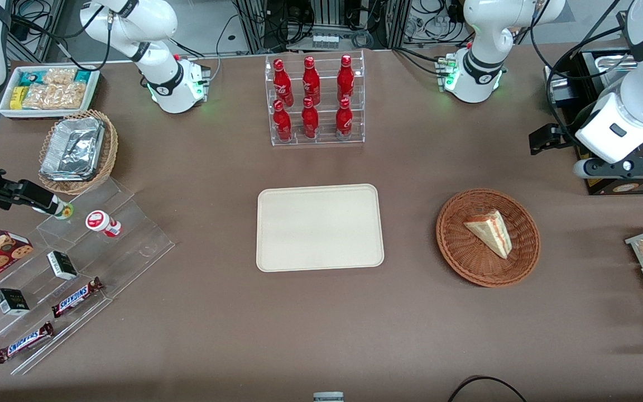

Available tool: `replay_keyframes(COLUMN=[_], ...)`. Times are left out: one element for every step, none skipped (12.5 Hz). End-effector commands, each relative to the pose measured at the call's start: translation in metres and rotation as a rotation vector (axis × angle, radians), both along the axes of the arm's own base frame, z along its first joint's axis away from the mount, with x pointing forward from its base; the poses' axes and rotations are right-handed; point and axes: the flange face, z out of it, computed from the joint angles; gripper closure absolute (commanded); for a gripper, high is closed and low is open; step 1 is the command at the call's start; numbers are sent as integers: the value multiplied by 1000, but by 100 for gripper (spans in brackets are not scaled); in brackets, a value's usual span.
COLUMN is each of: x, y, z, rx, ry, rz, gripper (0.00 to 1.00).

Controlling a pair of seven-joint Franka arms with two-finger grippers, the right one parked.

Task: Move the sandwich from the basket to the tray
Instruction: 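Move the left gripper over the wicker basket holding the sandwich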

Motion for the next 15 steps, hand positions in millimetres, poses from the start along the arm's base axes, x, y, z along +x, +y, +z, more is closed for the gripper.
replay_keyframes(x=[2,3,3,4,4,6,8,8,9,9,10,9,10,9,7], y=[1,1,2,1,0,-1,-1,0,0,0,0,0,1,0,0], z=[2,2,-3,-9,-17,-26,-41,-54,-63,-76,-91,-105,-117,-129,-143], rx=[-12,-17,-15,-17,-16,-21,-21,-21,-21,-22,-21,-21,-20,-19,-20], ry=[-9,-12,-3,-1,-5,-16,-22,-24,-24,-26,-35,-41,-53,-61,-72], rz=[-10,-9,-10,-11,-19,-31,-32,-30,-28,-28,-28,-28,-29,-31,-31], gripper=[0,0,0,0,0,0,0,0,0,0,0,0,0,0,0])
